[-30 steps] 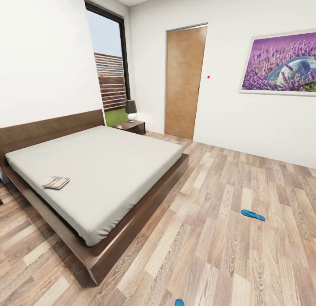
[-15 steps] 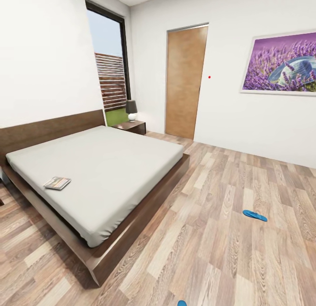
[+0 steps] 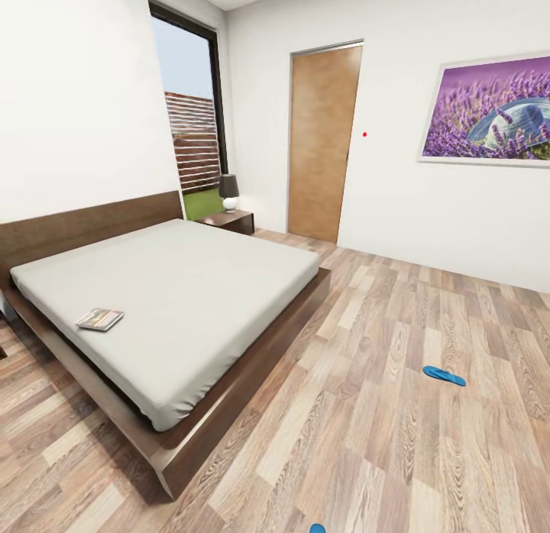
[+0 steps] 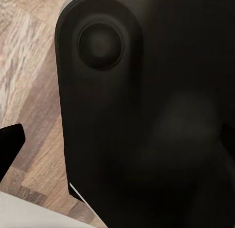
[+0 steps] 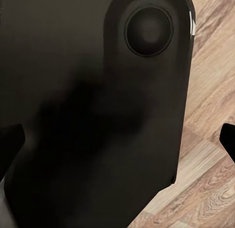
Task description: In the bedroom, move the book from the bed onto either nightstand, and place the two sandals side by side next to the bed.
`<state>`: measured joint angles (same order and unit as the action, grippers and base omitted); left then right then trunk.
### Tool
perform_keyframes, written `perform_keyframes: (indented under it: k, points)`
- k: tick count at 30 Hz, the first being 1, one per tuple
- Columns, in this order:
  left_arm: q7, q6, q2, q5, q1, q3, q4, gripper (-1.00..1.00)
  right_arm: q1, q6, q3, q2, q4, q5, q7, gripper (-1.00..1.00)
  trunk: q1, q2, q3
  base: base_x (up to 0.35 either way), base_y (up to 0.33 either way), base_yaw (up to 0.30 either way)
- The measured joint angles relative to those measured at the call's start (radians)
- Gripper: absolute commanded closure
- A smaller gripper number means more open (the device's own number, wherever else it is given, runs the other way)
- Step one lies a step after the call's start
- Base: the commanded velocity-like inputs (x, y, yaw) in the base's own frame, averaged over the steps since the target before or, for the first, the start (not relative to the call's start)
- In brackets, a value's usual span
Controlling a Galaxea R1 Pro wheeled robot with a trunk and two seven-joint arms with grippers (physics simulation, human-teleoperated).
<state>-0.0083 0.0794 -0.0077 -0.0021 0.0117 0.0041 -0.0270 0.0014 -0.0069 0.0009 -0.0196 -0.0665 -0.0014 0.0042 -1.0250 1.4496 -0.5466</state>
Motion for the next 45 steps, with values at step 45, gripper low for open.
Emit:
perform_keyframes:
  k: [45]
  points:
    - [0.0,0.0,0.0,-0.001,0.0,-0.002,0.0,-1.0,0.0,0.0,0.001,0.0,-0.002,0.0,0.004,-1.0,0.0,0.0,0.0,0.011,0.021,0.0]
